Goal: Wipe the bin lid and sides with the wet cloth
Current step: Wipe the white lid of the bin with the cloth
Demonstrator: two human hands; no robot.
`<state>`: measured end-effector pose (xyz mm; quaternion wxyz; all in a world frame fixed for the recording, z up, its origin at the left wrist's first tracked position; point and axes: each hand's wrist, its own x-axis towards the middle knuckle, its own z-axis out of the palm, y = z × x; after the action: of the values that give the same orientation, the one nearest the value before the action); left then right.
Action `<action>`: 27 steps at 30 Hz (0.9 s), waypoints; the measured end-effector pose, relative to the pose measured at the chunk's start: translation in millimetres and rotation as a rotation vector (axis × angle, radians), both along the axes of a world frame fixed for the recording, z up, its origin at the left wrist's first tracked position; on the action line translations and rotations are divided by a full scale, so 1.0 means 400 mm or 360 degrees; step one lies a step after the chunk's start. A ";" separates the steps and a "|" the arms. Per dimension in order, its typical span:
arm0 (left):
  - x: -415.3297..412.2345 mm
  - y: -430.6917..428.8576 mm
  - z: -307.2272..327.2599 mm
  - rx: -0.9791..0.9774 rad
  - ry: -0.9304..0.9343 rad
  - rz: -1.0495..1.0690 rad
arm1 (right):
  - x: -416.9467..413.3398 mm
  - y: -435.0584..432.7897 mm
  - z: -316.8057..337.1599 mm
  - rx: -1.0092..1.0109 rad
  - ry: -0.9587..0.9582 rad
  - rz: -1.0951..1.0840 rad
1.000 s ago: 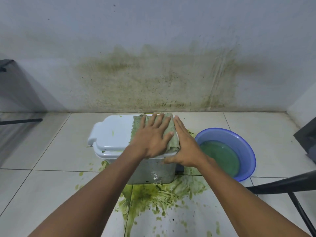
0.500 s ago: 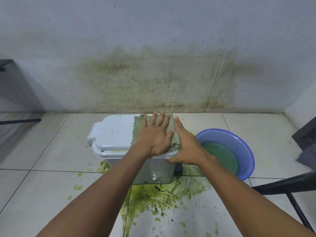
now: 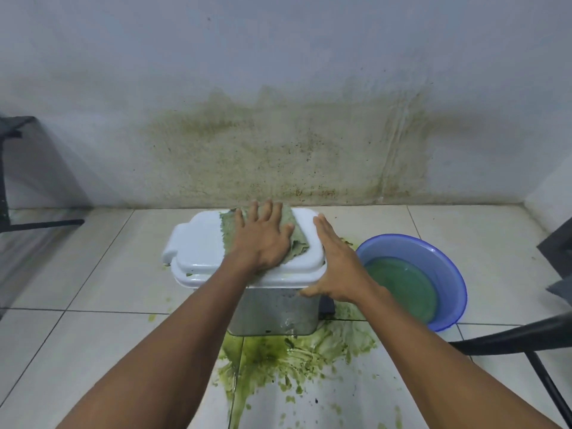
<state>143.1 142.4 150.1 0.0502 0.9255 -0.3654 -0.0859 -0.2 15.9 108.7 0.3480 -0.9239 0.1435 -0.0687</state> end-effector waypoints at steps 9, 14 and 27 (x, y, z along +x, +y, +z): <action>-0.028 0.157 -0.020 -0.0098 -0.0092 -0.0405 | -0.001 0.006 -0.006 0.0039 -0.0028 0.0001; 0.021 0.079 0.001 0.0054 -0.0124 0.0001 | -0.003 0.011 0.005 0.0095 0.0013 -0.0001; -0.010 0.065 -0.009 -0.0028 -0.0069 -0.0213 | -0.008 -0.012 0.003 0.0155 -0.0017 0.0069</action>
<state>139.0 168.4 146.5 0.0444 0.9002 -0.4281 -0.0658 -3.6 11.0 109.9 0.3949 -0.9083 0.1248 -0.0591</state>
